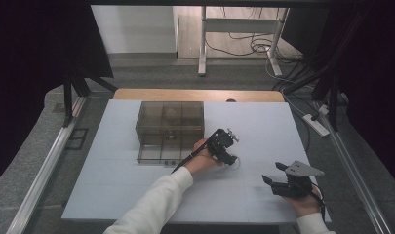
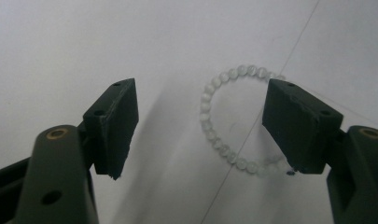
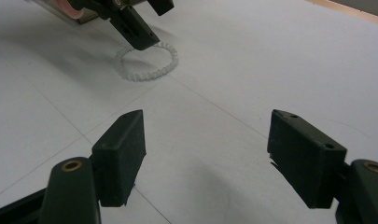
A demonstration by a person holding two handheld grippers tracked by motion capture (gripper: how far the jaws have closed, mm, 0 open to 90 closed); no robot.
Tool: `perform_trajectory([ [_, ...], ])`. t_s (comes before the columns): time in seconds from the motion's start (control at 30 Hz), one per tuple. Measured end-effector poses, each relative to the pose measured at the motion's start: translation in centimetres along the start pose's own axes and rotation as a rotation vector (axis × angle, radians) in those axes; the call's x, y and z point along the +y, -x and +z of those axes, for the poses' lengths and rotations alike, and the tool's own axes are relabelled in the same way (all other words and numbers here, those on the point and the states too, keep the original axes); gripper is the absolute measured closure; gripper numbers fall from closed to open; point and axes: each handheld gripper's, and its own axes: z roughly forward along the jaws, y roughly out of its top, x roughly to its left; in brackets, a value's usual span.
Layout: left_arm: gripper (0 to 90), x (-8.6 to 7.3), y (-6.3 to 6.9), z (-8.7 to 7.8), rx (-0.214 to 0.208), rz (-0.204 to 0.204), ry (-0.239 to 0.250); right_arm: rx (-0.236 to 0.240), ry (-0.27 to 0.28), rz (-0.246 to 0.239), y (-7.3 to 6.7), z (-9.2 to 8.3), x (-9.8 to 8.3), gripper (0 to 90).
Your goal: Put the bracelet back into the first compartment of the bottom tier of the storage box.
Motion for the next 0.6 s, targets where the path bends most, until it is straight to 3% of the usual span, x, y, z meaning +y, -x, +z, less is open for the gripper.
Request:
perform_trajectory([
  [0.1, 27.9, -0.05, 0.14, 0.14, 0.005, 0.018, -0.019, 0.0, 0.002, 0.0, 0.03, -0.01, -0.04, 27.5],
  [0.4, 31.2, -0.18, -0.03, 0.64, -0.017, 0.013, -0.038, -0.001, 0.003, 0.003, 0.06, 0.0, -0.03, 27.5],
  [0.6, 44.5, -0.4, -0.15, 0.69, -0.075, 0.015, -0.03, -0.004, 0.001, 0.006, 0.15, -0.04, -0.07, 27.5],
])
